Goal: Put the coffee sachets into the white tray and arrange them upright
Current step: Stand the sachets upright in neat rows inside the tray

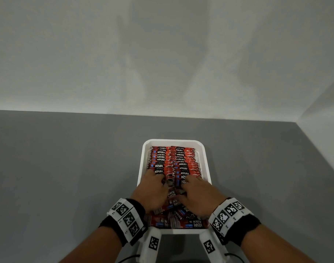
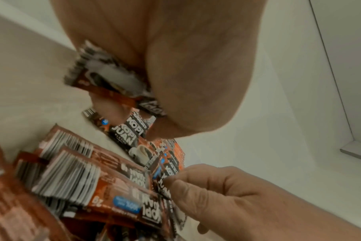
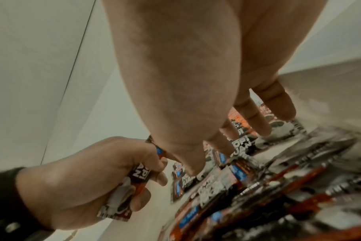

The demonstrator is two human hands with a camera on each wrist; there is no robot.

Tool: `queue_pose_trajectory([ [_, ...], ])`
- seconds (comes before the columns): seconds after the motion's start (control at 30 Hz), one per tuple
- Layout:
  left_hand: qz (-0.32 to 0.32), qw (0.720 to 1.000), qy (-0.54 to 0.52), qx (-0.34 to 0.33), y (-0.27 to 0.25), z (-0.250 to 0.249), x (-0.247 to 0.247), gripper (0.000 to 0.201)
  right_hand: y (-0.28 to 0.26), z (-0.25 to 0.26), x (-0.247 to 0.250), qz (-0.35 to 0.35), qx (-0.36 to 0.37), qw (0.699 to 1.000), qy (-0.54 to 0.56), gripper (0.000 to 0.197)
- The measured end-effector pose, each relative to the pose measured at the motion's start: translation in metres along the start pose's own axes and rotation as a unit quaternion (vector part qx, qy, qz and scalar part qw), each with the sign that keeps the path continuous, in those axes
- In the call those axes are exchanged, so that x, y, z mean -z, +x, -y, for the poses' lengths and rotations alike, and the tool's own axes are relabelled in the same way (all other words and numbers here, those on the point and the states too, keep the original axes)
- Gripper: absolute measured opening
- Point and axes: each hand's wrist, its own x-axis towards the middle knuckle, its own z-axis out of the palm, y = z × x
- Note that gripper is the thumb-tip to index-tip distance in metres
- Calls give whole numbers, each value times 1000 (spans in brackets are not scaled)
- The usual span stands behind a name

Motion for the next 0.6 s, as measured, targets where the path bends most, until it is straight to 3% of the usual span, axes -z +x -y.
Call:
queue_pose_trajectory([
  [0.07, -23, 989, -139, 51, 0, -4, 8, 29, 0, -1, 8, -18, 4, 999, 44, 40],
  [0.13, -34, 948, -303, 88, -1, -9, 14, 27, -1, 4, 22, -67, 17, 990, 120, 33],
  [0.27, -52, 866, -495, 53, -3, -22, 20, 19, -2, 21, 43, -102, 16, 932, 347, 17],
  [0.33, -77, 844, -527, 61, 1, -22, 23, 14, 2, 20, 46, -132, 8, 919, 371, 20],
  [0.43, -106, 827, -545, 87, 2, -17, 27, 11, 7, 11, 51, -146, -8, 923, 356, 21],
  [0.6, -131, 843, -508, 117, 4, -4, 27, 13, 17, 8, 56, -125, -1, 950, 285, 23],
])
